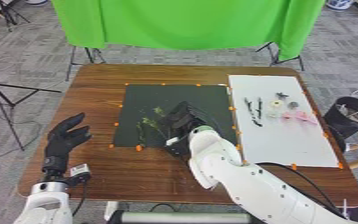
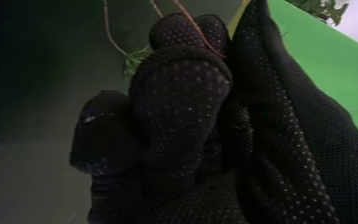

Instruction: Arrange flowers

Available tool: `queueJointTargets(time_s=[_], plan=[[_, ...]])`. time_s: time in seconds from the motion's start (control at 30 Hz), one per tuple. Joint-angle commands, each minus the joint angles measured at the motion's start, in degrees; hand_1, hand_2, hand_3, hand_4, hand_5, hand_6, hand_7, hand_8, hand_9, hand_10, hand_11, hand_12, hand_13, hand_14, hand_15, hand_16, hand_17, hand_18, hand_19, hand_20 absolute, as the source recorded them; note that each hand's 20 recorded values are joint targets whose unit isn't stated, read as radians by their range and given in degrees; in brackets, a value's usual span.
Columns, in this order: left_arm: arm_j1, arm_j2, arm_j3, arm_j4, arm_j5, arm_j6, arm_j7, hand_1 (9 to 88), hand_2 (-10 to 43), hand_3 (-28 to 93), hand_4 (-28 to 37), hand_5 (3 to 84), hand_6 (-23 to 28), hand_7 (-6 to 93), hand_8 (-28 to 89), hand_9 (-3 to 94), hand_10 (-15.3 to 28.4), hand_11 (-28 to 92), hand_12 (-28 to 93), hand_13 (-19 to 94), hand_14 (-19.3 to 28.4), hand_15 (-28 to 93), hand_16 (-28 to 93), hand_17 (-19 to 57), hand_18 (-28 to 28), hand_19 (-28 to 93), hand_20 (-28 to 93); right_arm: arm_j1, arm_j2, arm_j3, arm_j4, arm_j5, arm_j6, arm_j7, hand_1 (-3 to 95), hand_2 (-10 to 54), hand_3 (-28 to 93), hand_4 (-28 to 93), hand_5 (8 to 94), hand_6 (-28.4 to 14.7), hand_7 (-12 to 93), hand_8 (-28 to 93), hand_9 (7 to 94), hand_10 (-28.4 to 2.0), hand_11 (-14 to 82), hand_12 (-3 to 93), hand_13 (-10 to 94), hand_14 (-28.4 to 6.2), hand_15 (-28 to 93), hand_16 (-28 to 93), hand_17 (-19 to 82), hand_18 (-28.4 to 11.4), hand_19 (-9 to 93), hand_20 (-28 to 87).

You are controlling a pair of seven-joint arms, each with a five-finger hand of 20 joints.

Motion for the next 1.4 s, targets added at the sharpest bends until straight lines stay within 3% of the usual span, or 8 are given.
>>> queueJointTargets(time_s=[0.03, 0.97, 1.4], plan=[[0.02, -0.39, 0.32, 0.31, 0.25, -1.03, -0.65, 52.7, -9.5, 68, -9.1, 40.6, 0.1, 24.3, -12, 29.9, 8.5, 23, 10, 36, 12.9, 28, -1, 17.7, 12.8, 27, 29, -0.36, -0.04, 0.13, -0.1, 0.37, 0.07, 0.16, 56.5, -7.8, 57, -10, 81.5, -6.8, 19, 20, 93.7, -14.5, 28.3, 18.6, 94, -3.5, 51, 16, 77, -6.4, 78, 29], [-0.38, -0.59, 0.38, 0.48, 0.34, -1.47, -0.78, 52.8, -9.5, 68, -9.6, 40.8, 0.2, 23.8, -11, 30.0, 8.7, 23, 10, 36, 13.1, 28, -1, 17.1, 12.8, 28, 28, -0.18, 0.62, 0.43, 0.38, -0.28, -0.62, -0.04, 53.1, -9.5, 57, -10, 79.1, -6.8, 20, 19, 92.0, -14.7, 28.2, 19.9, 94, -3.9, 47, 18, 76, -6.5, 76, 28], [-0.25, -0.75, 0.23, 0.48, 0.44, -1.63, -0.76, 52.4, -9.5, 67, -9.2, 40.8, 0.1, 23.4, -11, 30.2, 8.9, 22, 10, 36, 13.0, 28, -1, 16.9, 12.7, 28, 28, -0.31, 1.23, 0.59, 0.29, -0.59, -2.23, -0.32, 45.5, -9.5, 60, -8, 75.2, -5.8, 19, 15, 89.9, -14.9, 28.4, 19.9, 94, -4.6, 44, 19, 75, -6.6, 75, 29]])
